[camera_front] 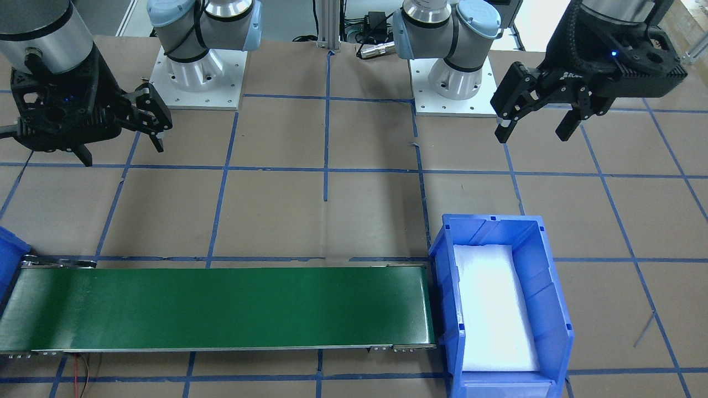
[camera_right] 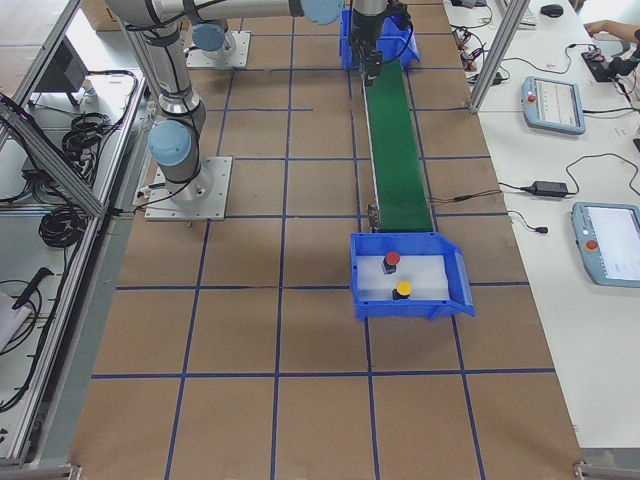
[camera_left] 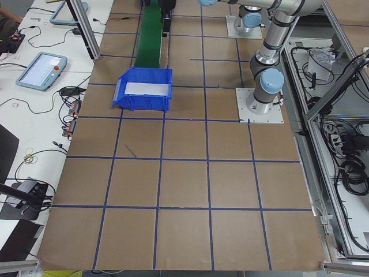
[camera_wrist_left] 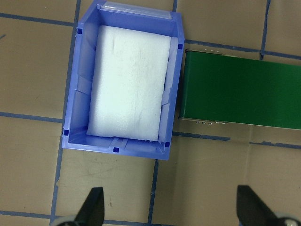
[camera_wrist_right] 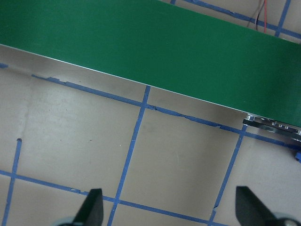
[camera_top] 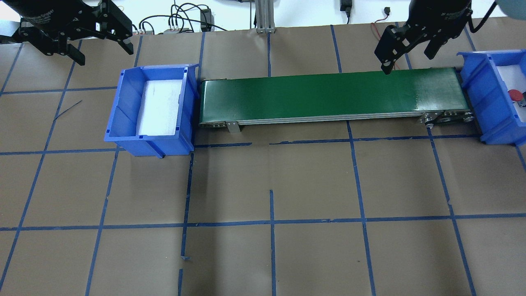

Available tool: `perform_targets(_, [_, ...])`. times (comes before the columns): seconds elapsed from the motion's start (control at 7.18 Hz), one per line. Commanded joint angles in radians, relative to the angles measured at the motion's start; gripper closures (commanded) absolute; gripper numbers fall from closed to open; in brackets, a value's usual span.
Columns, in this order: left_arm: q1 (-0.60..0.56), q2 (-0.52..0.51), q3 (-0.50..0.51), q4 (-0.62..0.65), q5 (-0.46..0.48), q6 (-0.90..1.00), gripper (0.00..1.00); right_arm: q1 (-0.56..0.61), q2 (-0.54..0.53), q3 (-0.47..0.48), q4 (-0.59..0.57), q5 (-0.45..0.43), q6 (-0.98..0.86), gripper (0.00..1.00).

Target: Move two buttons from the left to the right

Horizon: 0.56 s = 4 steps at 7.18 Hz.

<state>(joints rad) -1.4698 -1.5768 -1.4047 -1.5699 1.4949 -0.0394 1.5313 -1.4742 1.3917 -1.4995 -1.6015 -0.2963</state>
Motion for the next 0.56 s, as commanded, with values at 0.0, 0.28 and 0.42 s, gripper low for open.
perform_targets(0.0, [0.000,0.000,-0.003,0.008,0.001,0.001,0.00,0.001,0.000,-0.003,-0.002,0.005,0.218,0.00])
perform_targets(0.28, [0.000,0.000,-0.014,0.031,-0.004,0.001,0.00,0.001,0.002,-0.008,-0.007,0.064,0.333,0.00])
perform_targets(0.42, [0.000,0.001,-0.014,0.030,-0.002,0.001,0.00,0.000,-0.005,-0.008,-0.007,0.058,0.333,0.00])
